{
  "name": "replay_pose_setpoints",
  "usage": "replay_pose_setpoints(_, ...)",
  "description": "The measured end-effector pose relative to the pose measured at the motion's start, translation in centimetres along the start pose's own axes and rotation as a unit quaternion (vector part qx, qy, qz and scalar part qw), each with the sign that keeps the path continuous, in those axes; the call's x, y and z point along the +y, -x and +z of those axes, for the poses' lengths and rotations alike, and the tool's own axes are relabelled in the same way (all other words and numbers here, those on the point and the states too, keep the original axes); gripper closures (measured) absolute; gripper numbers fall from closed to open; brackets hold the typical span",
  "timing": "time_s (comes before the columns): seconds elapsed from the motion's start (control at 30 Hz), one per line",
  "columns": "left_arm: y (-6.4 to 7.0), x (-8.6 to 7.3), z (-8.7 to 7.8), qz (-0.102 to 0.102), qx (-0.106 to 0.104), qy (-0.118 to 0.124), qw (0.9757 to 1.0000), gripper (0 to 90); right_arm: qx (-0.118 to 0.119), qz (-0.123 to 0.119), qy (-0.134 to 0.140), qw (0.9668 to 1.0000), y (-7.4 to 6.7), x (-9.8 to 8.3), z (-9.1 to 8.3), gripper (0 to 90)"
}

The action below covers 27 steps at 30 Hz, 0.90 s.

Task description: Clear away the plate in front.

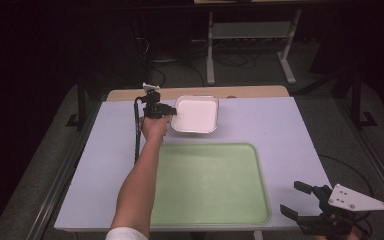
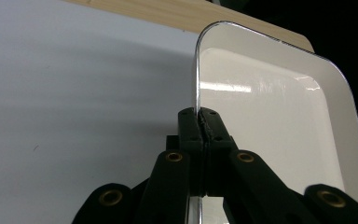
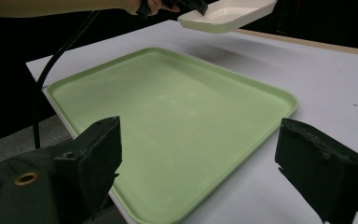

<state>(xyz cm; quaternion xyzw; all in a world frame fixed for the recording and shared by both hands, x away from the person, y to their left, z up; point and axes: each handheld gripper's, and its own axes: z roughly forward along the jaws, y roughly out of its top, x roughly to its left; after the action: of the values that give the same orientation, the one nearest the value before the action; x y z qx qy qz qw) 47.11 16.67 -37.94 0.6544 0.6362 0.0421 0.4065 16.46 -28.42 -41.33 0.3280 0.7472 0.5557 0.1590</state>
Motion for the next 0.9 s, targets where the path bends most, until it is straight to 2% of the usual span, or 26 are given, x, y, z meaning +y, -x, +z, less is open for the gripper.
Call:
replay_pose_setpoints(0.2,-0.2,-0.1,-1.3,-0.007,-0.003,0.014,0.9999,88.5,0.001,0.0,0.0,1.0,-0.1,0.0,0.1,13.8)
replay_pose_setpoints(0.33,-0.4,-0.3,-2.0,-0.005,-0.003,0.014,0.9999,88.5,0.001,0.0,0.0,1.0,-0.1,0.0,0.1,13.8)
replay_pose_setpoints(0.43,-0.6,-0.8,-2.3,-0.006,-0.013,0.013,0.9998,88.6,0.001,0.0,0.0,1.0,-0.1,0.0,0.2,13.8)
replay_pose_setpoints(0.9,-0.9,-2.7,-3.7,-0.005,-0.024,0.01,0.9996,88.5,0.002,0.0,-0.003,1.0,-0.2,0.0,0.4,13.8)
